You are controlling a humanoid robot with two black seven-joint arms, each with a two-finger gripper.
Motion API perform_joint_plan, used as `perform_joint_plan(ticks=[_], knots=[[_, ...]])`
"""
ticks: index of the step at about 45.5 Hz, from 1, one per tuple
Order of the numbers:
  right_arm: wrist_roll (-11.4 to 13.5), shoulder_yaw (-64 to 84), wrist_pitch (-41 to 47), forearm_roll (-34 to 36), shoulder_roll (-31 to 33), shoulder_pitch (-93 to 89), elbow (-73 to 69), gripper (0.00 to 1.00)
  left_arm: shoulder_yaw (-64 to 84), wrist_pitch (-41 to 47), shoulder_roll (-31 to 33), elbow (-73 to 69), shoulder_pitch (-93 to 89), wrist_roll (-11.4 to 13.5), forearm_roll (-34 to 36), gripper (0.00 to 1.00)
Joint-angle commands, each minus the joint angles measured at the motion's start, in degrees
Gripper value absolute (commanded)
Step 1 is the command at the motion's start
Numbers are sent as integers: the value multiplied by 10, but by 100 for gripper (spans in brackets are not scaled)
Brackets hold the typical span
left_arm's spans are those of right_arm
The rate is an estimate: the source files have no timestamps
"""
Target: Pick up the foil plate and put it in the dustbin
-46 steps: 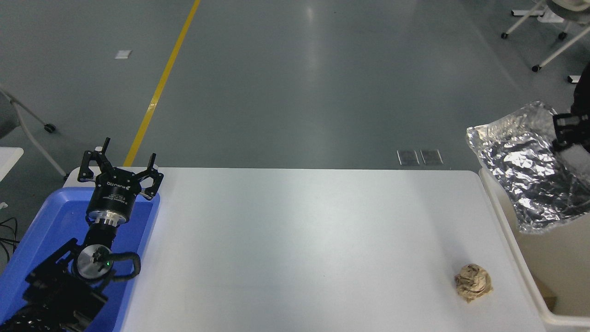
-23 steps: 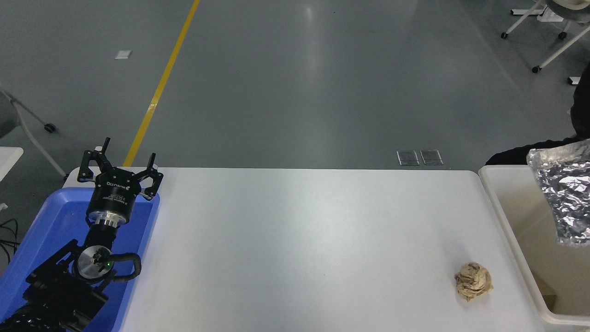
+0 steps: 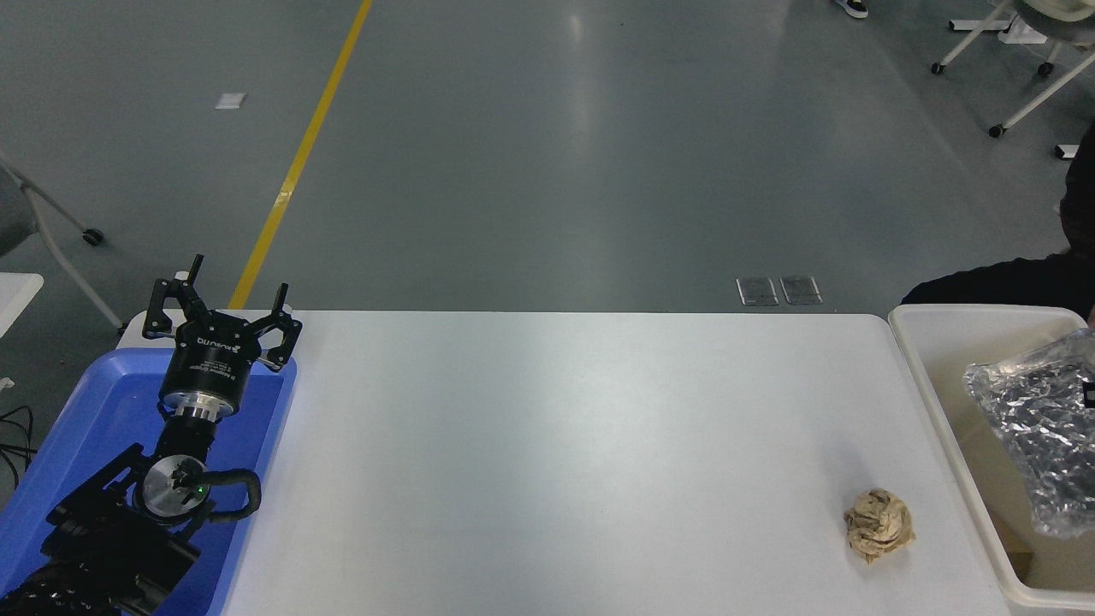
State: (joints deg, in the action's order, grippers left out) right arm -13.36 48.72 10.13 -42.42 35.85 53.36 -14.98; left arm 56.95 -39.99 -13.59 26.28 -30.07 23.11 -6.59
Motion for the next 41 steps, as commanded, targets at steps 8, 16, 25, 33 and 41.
perform_joint_plan(ticks=[8, 16, 25, 33, 41], knots=[[33, -21, -29, -1, -22, -34, 14, 100, 0, 0, 0, 0, -1, 0, 0, 100], [23, -20, -21, 3, -32, 3, -12, 100, -2, 0, 1, 0, -2, 0, 0, 100], [-3, 112, 34, 1, 34, 259, -281, 100, -3, 0, 0, 0, -2, -2, 0, 100], [-7, 212, 84, 5, 14, 458, -484, 100, -4, 0, 0, 0, -2, -2, 0, 100], [-8, 201, 222, 68, -33, 559, -588, 100, -4, 0, 1, 0, -2, -2, 0, 100]])
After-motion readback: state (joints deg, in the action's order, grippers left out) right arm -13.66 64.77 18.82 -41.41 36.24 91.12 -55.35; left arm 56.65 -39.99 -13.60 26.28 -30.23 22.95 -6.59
